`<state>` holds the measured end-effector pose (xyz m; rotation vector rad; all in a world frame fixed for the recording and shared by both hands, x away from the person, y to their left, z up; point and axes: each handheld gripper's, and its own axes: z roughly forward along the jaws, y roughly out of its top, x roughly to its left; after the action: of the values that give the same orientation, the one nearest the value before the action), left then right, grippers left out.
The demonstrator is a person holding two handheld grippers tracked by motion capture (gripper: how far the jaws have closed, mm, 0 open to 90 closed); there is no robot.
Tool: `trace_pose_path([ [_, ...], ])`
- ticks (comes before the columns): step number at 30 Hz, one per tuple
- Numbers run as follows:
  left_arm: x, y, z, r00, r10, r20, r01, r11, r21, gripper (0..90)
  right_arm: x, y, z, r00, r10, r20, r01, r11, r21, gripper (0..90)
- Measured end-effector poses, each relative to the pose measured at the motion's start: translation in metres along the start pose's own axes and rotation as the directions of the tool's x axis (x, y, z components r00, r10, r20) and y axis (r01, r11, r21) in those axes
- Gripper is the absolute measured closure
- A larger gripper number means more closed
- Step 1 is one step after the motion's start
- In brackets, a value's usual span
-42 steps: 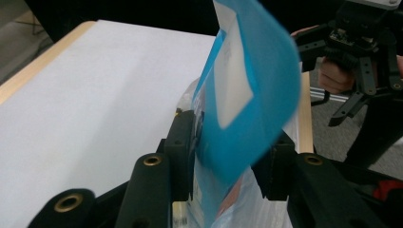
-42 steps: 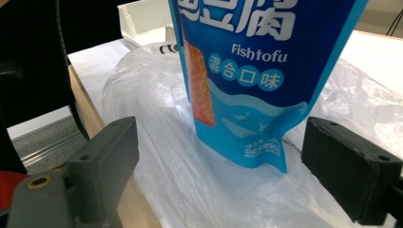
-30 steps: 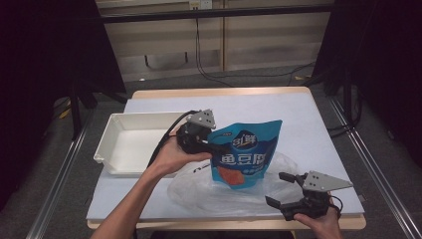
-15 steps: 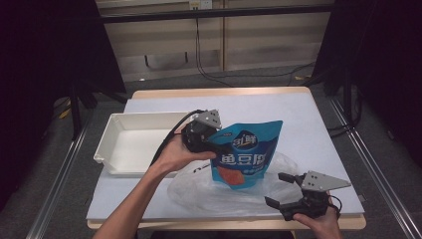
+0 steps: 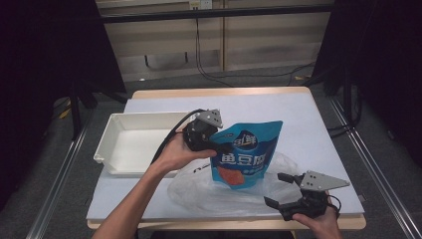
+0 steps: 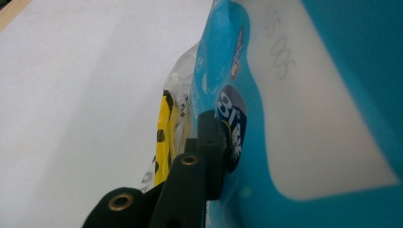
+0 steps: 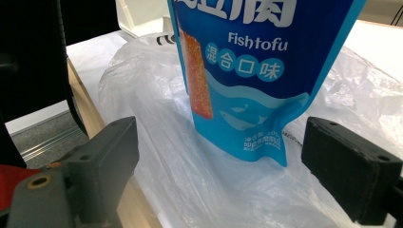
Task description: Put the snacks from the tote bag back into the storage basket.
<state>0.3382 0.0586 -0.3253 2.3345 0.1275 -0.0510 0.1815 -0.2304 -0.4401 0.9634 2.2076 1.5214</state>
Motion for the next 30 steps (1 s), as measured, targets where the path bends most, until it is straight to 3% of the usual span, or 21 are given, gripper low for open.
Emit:
trace_pose_path([
  [5,-0.001,0.002,0.001,1.0000,0.007,-0.006,-0.007,0.9999,0.012,88.5,0.000,0.000,0.000,1.0000,0.000,-0.001,0.000,1.000,0.002,11.8],
  [10,-0.002,0.003,0.001,0.9988,0.043,-0.023,-0.042,0.9990,0.011,89.3,0.000,0.000,0.001,1.0000,0.001,0.004,-0.001,1.000,0.005,11.8],
  [12,-0.001,0.004,0.002,0.9994,0.034,0.000,-0.034,0.9993,0.015,89.5,0.000,0.000,0.001,1.0000,0.002,0.003,-0.002,1.000,0.004,11.8],
  [15,0.002,0.006,0.003,1.0000,0.006,0.001,-0.006,0.9999,0.009,89.9,-0.001,0.000,0.002,1.0000,0.002,-0.006,-0.002,1.000,0.004,12.4],
  [21,0.002,0.011,0.004,0.9995,0.029,-0.011,-0.028,0.9994,0.019,90.0,-0.002,0.000,-0.001,1.0000,0.009,0.004,-0.009,1.000,-0.004,12.4],
  [30,0.006,0.019,0.006,0.9999,0.004,-0.012,-0.003,0.9997,0.026,90.0,-0.004,-0.001,-0.002,0.9998,0.014,0.016,-0.014,1.000,-0.013,12.3],
])
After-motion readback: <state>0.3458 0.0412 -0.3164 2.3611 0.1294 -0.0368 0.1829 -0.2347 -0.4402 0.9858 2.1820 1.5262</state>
